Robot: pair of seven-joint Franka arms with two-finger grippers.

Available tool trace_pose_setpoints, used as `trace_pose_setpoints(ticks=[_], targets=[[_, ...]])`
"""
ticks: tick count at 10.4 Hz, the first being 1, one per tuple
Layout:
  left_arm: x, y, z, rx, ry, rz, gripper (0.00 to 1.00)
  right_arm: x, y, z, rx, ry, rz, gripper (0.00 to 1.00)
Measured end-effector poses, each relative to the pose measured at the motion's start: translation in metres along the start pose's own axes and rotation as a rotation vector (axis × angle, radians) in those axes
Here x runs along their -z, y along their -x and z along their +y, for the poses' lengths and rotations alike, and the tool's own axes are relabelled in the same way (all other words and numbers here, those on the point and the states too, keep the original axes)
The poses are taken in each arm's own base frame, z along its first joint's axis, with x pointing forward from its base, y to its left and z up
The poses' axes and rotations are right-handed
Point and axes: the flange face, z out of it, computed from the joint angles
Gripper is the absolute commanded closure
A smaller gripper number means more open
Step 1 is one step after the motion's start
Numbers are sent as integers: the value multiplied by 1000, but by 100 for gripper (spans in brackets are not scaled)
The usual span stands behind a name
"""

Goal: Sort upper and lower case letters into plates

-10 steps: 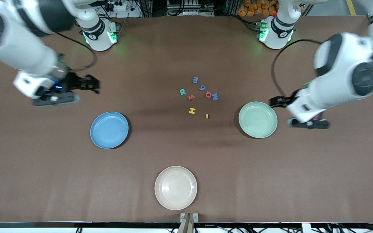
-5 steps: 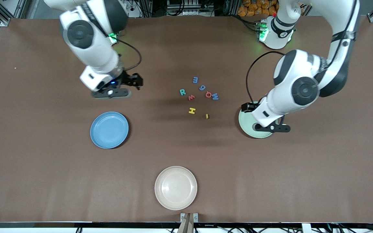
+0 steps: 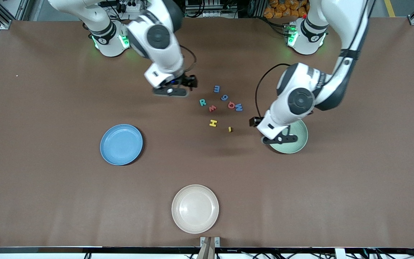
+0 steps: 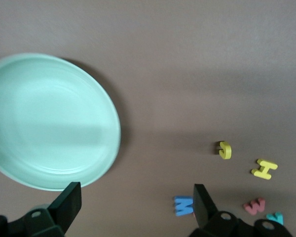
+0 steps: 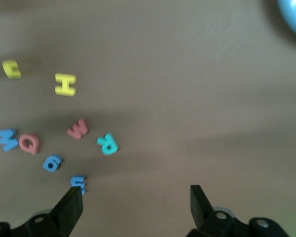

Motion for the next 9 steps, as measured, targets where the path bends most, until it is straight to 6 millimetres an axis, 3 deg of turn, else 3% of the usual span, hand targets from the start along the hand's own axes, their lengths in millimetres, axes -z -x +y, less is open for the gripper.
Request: trace_pose_setpoints(ticks=[2,4,6,9], targets=[[-29,24,15,82,17,13,0,-56,29,-32,-70,16,41,8],[-39,38,27,182,23,20,0,-102,44,-50,-129,5,39,10],[-53,52,34,238,40,43,0,-124,53,-66,-178,2,40,12],[-95,84,32,276,47,64,0,-144,66,-85,-219,-4,79,13]])
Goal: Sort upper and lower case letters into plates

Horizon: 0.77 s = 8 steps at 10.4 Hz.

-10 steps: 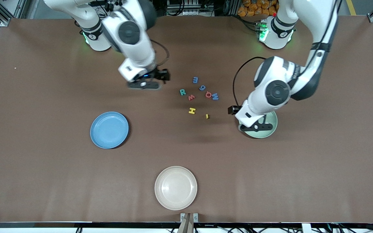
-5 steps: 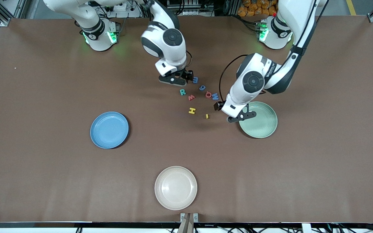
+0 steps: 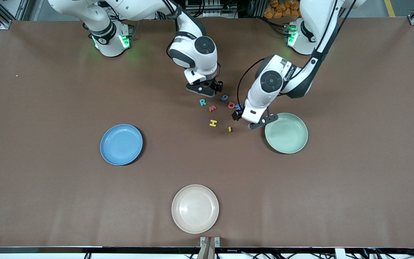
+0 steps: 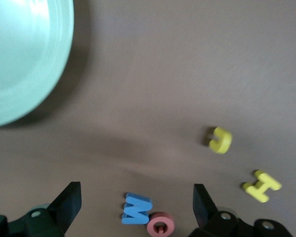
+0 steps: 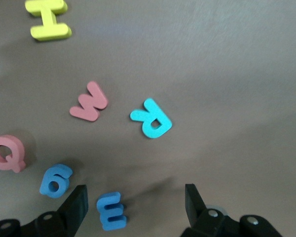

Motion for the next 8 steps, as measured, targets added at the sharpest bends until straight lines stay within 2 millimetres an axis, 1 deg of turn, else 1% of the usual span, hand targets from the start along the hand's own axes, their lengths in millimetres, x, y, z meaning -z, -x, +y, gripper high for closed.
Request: trace_pose_setpoints(ticks=[2,4,5,6,7,8], targets=[[-11,16,-2,-7,-16,-7,0,-13,17,-6,2,-11,6,17],[-18,31,1,-17,-30,-14,0,-16,31,-18,20,-27,2,25],[-21,39,3,-29,-37,-16,0,-17,35,-21,33,-31,7,31],[-24,44,3,-38,-42,-16,0,-17,38,-22,45,-33,12,35],[-27,44,3,-40,-41,-13,0,-19,42,-22,65,-32,21,39],[-29,44,1,-36,-43,-14,0,-23,44,-22,80,-29,32,41]])
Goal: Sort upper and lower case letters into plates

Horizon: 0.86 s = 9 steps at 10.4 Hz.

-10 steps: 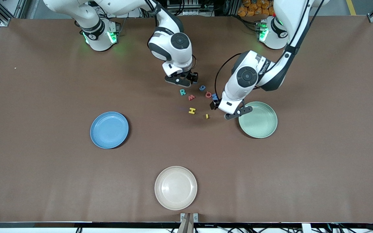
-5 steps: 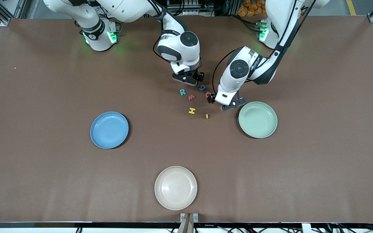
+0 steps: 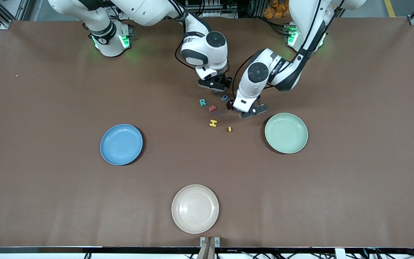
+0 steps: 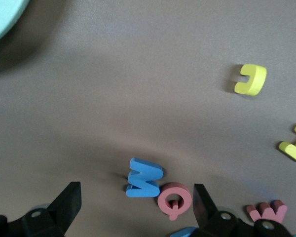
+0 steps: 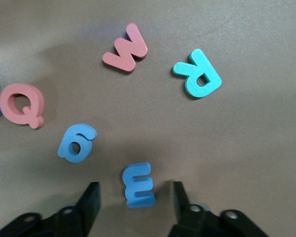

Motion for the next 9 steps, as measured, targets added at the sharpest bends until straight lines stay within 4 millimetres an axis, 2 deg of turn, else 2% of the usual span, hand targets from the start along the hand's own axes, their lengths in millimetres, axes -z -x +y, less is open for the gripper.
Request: trace_pose_setpoints(ticks=[1,2,4,5,9], targets=[[-3,0,0,5,3,1,0,-5,2,1,12,6,8,43],[-8,-1,0,8,10,5,0,-10,3,2,24,11,14,53],[-19,-2,0,29,21,9,0,-8,4,-1,46,5,30,94],[-23,-2,0,31,23,10,0,-7,5,-1,60,4,40,100],[-27,-9,-4,18,12,28,0,-5,-1,-2,67,3,56,100]])
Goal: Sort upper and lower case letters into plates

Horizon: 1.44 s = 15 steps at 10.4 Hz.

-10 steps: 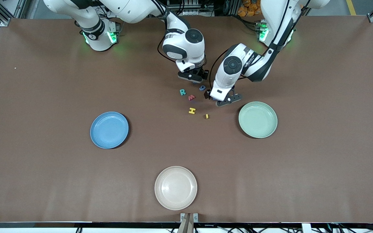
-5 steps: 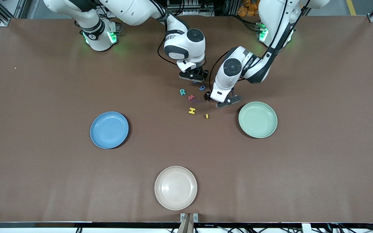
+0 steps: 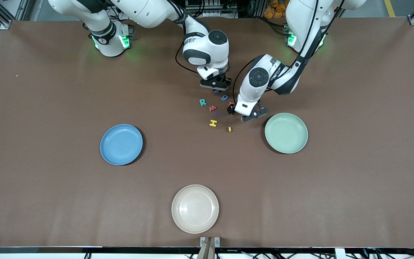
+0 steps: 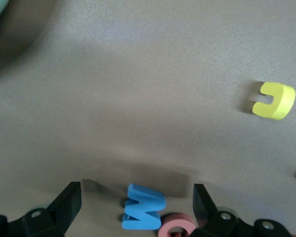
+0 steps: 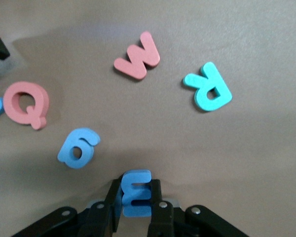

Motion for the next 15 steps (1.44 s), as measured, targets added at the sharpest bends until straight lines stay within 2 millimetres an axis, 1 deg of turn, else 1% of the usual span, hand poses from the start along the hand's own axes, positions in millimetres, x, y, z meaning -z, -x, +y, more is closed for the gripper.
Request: trace_pose_setpoints(ticks=[1,3,4,6,7,9,10,11,12,13,14,15], targets=[[-3,1,0,-5,-7,4,0,3,-10,3,-3,1,7,100],[-9,2,-1,-1,-13,2,0,22,-42,19,2,-3,32,100],[-9,4,0,13,-13,3,5,32,-58,30,13,-2,41,100],[-8,7,3,27,-11,5,5,57,-90,56,41,23,13,100],[-8,8,4,32,-11,5,14,73,-108,69,54,45,-27,100],[-6,12,7,32,-8,7,34,114,-148,97,75,58,-88,100],[-6,13,8,31,-7,8,39,128,-168,112,73,67,-92,100],[-4,15,10,30,-3,10,40,136,-193,131,70,69,-91,100],[-3,16,11,30,-2,11,44,136,-220,154,71,74,-98,100],[-3,16,11,31,-2,11,47,132,-251,184,75,83,-112,100],[-3,16,11,31,-1,11,51,126,-280,218,82,94,-132,100],[-3,16,12,31,0,12,56,120,-306,257,90,110,-158,100]])
